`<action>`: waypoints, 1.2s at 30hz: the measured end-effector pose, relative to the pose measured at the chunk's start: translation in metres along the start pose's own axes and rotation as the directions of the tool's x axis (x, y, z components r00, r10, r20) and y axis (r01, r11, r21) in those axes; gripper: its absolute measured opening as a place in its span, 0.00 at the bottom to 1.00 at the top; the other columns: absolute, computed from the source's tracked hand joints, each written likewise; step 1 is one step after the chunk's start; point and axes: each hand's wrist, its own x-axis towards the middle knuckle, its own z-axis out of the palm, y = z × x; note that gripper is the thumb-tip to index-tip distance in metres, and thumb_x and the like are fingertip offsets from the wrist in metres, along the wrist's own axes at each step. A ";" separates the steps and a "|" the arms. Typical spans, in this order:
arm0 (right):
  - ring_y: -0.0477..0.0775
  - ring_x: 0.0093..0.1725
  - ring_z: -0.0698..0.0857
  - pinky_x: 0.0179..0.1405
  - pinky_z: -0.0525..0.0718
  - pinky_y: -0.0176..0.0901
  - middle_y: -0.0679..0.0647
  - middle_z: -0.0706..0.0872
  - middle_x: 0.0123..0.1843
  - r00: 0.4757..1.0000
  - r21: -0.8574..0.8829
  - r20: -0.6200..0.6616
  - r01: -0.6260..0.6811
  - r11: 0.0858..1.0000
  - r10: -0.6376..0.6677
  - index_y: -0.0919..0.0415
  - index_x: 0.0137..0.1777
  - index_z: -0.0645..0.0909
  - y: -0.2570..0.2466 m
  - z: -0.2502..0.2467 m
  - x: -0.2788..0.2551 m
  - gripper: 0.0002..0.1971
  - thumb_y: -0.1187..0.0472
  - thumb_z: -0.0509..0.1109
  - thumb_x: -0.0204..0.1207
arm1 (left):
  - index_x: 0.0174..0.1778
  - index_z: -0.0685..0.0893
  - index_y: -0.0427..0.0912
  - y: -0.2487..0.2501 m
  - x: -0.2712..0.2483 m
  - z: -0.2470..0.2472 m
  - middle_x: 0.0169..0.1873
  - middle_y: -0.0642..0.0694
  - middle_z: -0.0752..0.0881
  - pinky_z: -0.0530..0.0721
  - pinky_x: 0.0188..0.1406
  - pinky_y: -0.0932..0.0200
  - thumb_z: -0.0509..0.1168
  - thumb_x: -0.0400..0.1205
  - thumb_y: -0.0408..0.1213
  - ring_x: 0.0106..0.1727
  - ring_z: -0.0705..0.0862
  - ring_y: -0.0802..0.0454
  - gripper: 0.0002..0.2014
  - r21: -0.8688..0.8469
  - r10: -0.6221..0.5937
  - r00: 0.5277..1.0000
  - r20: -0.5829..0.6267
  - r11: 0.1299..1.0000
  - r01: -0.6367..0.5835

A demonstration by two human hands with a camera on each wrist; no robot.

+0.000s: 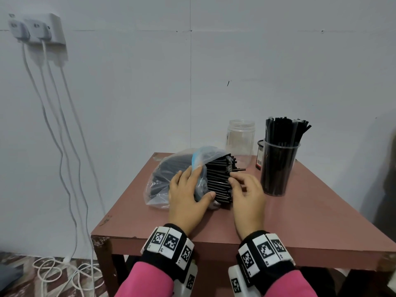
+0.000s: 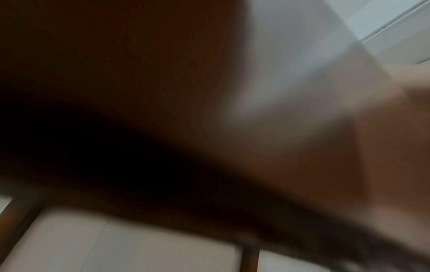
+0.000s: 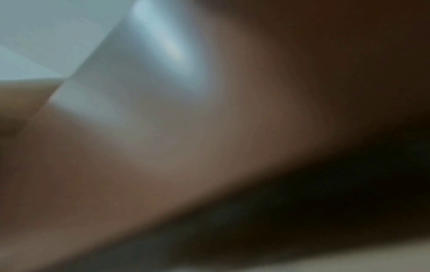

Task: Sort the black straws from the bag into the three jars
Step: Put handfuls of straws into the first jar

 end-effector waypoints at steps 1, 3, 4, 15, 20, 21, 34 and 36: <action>0.40 0.52 0.82 0.51 0.82 0.40 0.34 0.80 0.54 1.000 -0.008 -0.004 -0.010 1.000 0.010 0.43 0.54 0.85 0.001 -0.001 0.000 0.08 0.57 0.71 0.79 | 0.72 0.57 0.72 0.001 0.000 -0.001 0.78 0.59 0.66 0.58 0.80 0.43 0.64 0.71 0.56 0.80 0.54 0.52 0.34 -0.001 -0.009 1.000 0.005 1.000 0.009; 0.35 0.51 0.79 0.51 0.79 0.35 0.34 0.76 0.56 0.996 -0.030 0.062 -0.065 0.997 0.066 0.42 0.60 0.83 0.004 -0.001 0.000 0.12 0.55 0.72 0.78 | 0.70 0.56 0.73 0.002 -0.002 -0.003 0.72 0.66 0.65 0.56 0.81 0.42 0.64 0.70 0.55 0.81 0.53 0.52 0.34 -0.011 -0.011 1.000 0.030 1.000 0.011; 0.34 0.51 0.79 0.52 0.78 0.33 0.36 0.76 0.57 0.989 -0.037 0.111 -0.091 0.995 0.095 0.43 0.62 0.83 0.006 0.000 0.001 0.14 0.55 0.72 0.77 | 0.71 0.57 0.72 0.003 -0.002 -0.003 0.70 0.68 0.64 0.56 0.80 0.42 0.64 0.70 0.55 0.81 0.54 0.52 0.34 -0.014 -0.007 0.999 0.037 1.000 0.008; 0.39 0.50 0.85 0.53 0.85 0.39 0.42 0.85 0.56 0.961 0.058 0.228 -0.174 0.983 0.157 0.36 0.61 0.81 0.004 0.004 0.000 0.23 0.62 0.77 0.72 | 0.81 0.62 0.59 0.000 0.000 0.000 0.76 0.56 0.69 0.59 0.79 0.40 0.71 0.77 0.44 0.79 0.58 0.49 0.37 -0.002 -0.015 0.999 0.030 1.000 0.015; 0.47 0.53 0.86 0.60 0.85 0.53 0.40 0.86 0.52 0.988 0.119 0.069 -0.146 0.982 0.138 0.37 0.46 0.83 0.000 0.000 -0.001 0.16 0.65 0.72 0.77 | 0.81 0.61 0.58 -0.002 0.000 0.001 0.76 0.55 0.69 0.59 0.79 0.39 0.71 0.77 0.44 0.80 0.58 0.48 0.37 0.003 -0.033 0.999 0.009 0.999 0.033; 0.48 0.53 0.86 0.58 0.86 0.55 0.39 0.85 0.53 0.988 0.112 0.055 -0.146 0.983 0.141 0.35 0.46 0.83 0.000 0.000 0.000 0.15 0.62 0.72 0.77 | 0.81 0.61 0.58 -0.002 0.001 0.001 0.76 0.55 0.70 0.60 0.78 0.38 0.71 0.77 0.44 0.80 0.58 0.48 0.38 0.005 -0.034 0.999 0.005 0.999 0.033; 0.45 0.58 0.84 0.57 0.85 0.58 0.39 0.84 0.58 0.980 0.099 0.112 -0.179 0.979 0.168 0.29 0.54 0.78 0.001 0.004 0.000 0.14 0.37 0.68 0.67 | 0.83 0.56 0.59 -0.004 0.001 0.003 0.79 0.55 0.66 0.58 0.79 0.36 0.68 0.79 0.47 0.81 0.56 0.46 0.38 0.125 0.008 0.999 0.044 0.992 -0.013; 0.43 0.62 0.83 0.63 0.83 0.56 0.38 0.83 0.62 0.965 0.107 0.204 -0.187 0.977 0.162 0.31 0.58 0.80 0.001 0.007 0.001 0.14 0.45 0.72 0.72 | 0.83 0.55 0.59 -0.003 0.000 0.003 0.80 0.55 0.65 0.56 0.80 0.37 0.68 0.80 0.47 0.82 0.53 0.47 0.38 0.136 0.008 0.998 0.062 0.991 -0.017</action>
